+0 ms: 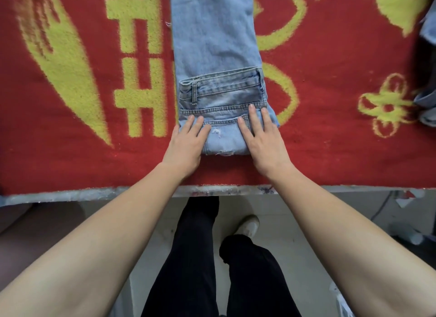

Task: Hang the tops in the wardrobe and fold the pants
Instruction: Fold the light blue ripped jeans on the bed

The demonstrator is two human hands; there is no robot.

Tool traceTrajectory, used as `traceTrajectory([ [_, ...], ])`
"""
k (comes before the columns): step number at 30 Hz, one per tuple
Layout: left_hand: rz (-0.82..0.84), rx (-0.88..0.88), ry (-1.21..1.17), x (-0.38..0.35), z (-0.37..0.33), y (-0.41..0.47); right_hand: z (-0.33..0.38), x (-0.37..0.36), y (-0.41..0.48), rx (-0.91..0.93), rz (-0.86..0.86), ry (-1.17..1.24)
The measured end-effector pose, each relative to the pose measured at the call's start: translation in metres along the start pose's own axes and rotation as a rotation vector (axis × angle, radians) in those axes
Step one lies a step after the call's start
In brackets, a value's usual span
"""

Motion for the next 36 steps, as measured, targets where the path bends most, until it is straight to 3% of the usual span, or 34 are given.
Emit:
traceTrajectory([
  [9,0.025,0.178,-0.371,0.037,-0.01,-0.082,0.015,0.054,-0.062,0.053,0.013,0.156],
  [13,0.165,0.245,-0.362,0.018,-0.026,-0.134,0.032,0.05,-0.114,0.076,0.089,0.239],
  [18,0.298,0.206,-0.346,0.021,-0.035,-0.162,0.033,0.051,-0.146,0.072,0.188,0.383],
  [22,0.241,0.251,-0.558,0.058,-0.009,-0.141,0.004,0.089,-0.125,-0.047,0.039,0.569],
  [25,0.084,0.41,-0.812,0.089,0.03,-0.108,-0.028,0.114,-0.095,-0.212,-0.107,0.739],
  [29,-0.076,0.566,-1.199,0.093,0.07,-0.051,-0.053,0.113,-0.036,-0.395,-0.173,0.895],
  [36,-0.074,0.671,-1.247,0.049,0.097,0.054,-0.079,0.072,0.055,-0.612,-0.108,0.895],
])
Point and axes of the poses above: each hand's wrist, its own y-axis towards the middle knuckle, its own x-axis out of the back of the hand, z = x × y, the point moved 7 cm from there along y, towards the middle knuckle, and after that the axes turned 9 degrees about x, right-handed, at the moved point
